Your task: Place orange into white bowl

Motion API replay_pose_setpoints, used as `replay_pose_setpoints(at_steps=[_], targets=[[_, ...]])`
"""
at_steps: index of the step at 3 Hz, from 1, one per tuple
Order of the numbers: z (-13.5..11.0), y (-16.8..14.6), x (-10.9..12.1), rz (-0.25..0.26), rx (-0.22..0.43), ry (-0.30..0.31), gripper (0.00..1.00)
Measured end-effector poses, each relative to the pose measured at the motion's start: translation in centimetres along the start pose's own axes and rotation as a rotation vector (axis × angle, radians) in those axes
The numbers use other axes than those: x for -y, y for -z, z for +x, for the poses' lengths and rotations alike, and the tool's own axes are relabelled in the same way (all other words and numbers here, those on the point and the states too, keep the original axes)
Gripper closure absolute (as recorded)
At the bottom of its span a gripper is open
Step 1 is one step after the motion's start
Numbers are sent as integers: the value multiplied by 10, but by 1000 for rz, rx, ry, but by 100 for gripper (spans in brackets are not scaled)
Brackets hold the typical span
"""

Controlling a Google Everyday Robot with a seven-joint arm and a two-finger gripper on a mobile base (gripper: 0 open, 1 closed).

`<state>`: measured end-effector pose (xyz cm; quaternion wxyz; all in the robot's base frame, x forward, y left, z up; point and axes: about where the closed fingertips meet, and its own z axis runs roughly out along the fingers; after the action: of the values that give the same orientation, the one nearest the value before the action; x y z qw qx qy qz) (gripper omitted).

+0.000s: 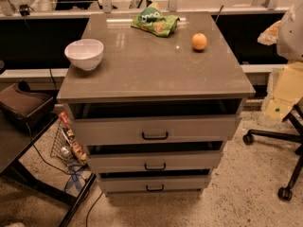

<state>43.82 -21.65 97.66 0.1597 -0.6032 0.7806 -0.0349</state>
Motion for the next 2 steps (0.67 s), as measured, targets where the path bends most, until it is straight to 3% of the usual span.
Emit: replay_pose_setpoints(at_steps=[1,2], targets=[[0,0,0,0,0,0,0],[-3,3,5,43,46,-19,0]])
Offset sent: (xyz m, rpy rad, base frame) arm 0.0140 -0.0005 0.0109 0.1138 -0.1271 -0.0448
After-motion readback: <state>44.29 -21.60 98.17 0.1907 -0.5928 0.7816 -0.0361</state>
